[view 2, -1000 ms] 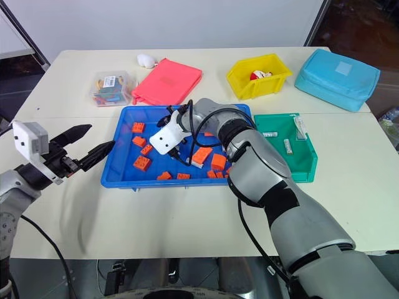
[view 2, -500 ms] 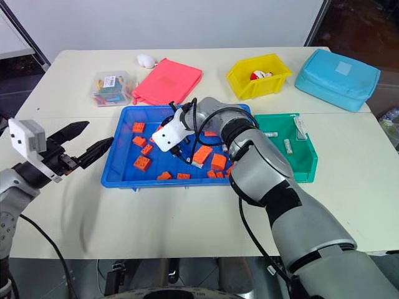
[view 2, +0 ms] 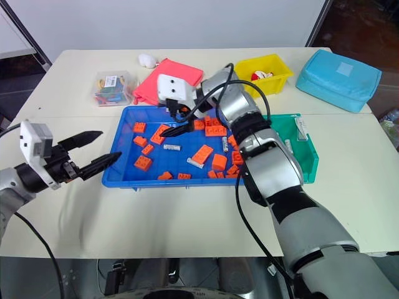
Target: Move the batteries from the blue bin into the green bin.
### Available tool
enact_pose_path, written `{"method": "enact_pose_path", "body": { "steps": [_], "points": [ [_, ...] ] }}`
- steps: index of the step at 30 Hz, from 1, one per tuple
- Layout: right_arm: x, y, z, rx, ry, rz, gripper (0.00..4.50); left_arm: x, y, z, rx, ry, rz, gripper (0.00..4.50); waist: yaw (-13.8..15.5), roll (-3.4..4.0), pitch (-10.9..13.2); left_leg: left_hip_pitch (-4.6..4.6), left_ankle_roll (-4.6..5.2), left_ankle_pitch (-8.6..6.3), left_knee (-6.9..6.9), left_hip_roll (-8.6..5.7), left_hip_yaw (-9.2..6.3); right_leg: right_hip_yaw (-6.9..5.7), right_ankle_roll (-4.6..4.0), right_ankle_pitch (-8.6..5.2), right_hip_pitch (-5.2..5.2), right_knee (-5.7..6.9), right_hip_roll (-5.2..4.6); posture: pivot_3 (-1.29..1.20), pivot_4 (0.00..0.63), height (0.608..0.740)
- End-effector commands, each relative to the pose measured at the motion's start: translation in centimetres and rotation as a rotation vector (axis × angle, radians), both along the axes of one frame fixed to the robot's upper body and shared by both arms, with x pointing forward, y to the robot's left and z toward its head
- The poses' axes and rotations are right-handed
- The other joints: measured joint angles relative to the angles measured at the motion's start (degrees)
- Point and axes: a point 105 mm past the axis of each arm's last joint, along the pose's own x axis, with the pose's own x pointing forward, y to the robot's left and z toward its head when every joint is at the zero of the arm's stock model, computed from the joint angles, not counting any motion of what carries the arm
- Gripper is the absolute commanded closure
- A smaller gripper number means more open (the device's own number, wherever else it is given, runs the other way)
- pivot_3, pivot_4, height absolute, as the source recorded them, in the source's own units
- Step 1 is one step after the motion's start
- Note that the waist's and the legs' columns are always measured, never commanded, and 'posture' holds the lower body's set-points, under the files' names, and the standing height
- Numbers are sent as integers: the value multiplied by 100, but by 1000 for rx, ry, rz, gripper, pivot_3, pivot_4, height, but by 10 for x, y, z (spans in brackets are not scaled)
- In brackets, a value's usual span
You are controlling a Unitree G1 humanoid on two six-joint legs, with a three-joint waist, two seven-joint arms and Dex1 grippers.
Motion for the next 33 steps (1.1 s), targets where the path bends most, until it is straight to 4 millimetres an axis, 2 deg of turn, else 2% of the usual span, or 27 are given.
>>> {"method": "enact_pose_path", "body": {
  "steps": [1, 5, 11, 23, 26, 33],
  "points": [
    [-8, -4, 9, 17, -9, -12, 51, -2, -2, 12, 32, -38, -37, 0, -11, 0, 0, 0, 0, 0, 0, 1, 0, 0, 0, 0, 0, 0, 3, 0, 150, 740],
    [-7, -9, -13, -1, 47, -83, 51, 2, 8, 16, 58, -46, -18, 0, -29, 0, 0, 1, 0, 0, -1, 4, 5, 0, -1, -1, -4, 0, 10, 0, 150, 740],
    [-3, -1, -36, -12, 83, -129, 51, 4, 15, 18, 73, -54, -1, 0, -21, -1, 0, 1, 0, 0, 0, 6, 6, 1, -4, -2, -5, 0, 11, 0, 150, 740],
    [10, 16, -69, -51, 116, -207, 51, 1, 17, 18, 74, -66, 20, 0, -24, -2, 0, 1, 0, 0, -1, 6, 5, 0, -4, -2, -4, 0, 10, 0, 150, 740],
    [13, 17, -74, -68, 102, -224, 858, 1, 17, 18, 74, -69, 24, 0, -29, -1, 0, 1, 0, 0, -1, 6, 4, 0, -4, -2, -4, 0, 10, 0, 150, 740],
    [13, 21, -73, -76, 82, -202, 4397, 0, 17, 18, 71, -72, 27, 0, -27, -1, 0, 2, 0, 0, -2, 6, 4, 0, -4, -2, -3, 0, 10, 0, 150, 740]
  ]
}}
